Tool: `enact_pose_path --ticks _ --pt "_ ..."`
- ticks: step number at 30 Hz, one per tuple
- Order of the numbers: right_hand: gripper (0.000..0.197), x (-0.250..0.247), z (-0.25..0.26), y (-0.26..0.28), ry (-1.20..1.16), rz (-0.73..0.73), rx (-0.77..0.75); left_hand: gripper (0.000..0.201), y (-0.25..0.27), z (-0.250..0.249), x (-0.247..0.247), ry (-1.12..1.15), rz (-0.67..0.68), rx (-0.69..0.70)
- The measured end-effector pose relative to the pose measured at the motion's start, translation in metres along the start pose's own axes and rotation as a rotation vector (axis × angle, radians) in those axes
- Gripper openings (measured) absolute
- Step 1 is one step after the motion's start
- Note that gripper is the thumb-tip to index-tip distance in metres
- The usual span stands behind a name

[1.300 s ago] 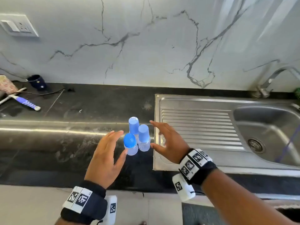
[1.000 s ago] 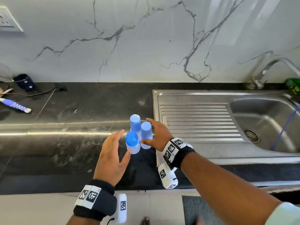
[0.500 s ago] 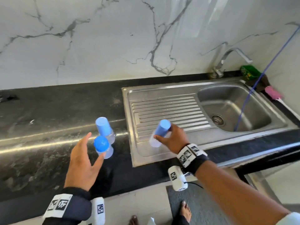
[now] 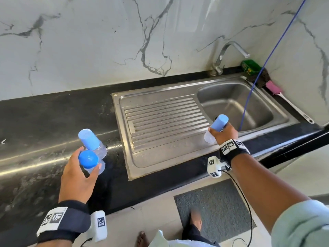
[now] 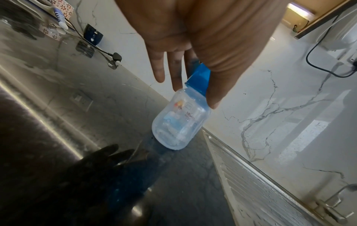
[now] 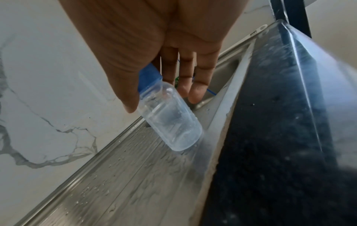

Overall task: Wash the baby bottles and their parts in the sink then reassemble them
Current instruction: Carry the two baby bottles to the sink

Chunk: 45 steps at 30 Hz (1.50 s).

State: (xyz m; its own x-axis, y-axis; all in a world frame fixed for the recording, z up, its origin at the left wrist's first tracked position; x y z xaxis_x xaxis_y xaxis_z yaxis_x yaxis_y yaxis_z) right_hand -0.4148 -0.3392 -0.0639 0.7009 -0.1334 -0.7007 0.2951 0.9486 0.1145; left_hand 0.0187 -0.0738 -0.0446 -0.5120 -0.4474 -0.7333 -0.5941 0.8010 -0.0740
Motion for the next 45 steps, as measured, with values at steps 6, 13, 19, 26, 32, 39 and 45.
enact_pose_path --ticks 6,13,19,26,32,39,45 --pt "0.076 0.002 -0.019 0.006 -0.041 -0.013 -0.028 0.055 0.002 -0.002 -0.001 0.011 -0.037 -0.020" --pt "0.035 -0.010 -0.015 0.074 -0.018 0.154 -0.030 0.055 0.003 -0.051 0.009 0.046 0.024 0.146" --pt "0.076 0.045 0.059 0.149 -0.096 0.642 -0.585 0.058 0.000 -0.138 0.068 0.118 0.283 0.473" --pt "0.064 0.043 0.046 0.136 -0.095 0.458 -0.521 0.073 0.010 -0.163 0.100 0.099 0.439 0.590" --pt "0.064 0.026 0.021 0.086 -0.137 0.173 -0.118 0.068 -0.003 -0.129 0.054 0.042 0.258 0.554" --pt "0.065 0.036 0.015 0.065 -0.141 0.101 -0.017 0.061 -0.025 -0.097 -0.008 -0.025 -0.032 0.457" --pt "0.057 0.047 0.004 0.071 -0.062 0.150 0.057 0.073 -0.043 -0.056 -0.028 -0.055 -0.095 0.275"
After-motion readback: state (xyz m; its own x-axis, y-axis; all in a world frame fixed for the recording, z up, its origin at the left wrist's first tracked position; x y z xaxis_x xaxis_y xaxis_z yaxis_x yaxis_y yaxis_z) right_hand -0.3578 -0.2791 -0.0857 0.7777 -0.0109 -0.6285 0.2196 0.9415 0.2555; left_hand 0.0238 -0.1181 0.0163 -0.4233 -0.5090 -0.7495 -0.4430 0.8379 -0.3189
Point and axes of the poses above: each hand's wrist, its own y-axis away from the middle knuckle, its own x-axis out of the palm, z = x × y, the point moved 3 cm from there along -y, towards the middle knuckle, and after that the axes turned 5 degrees about -y, right-handed, at the moved point
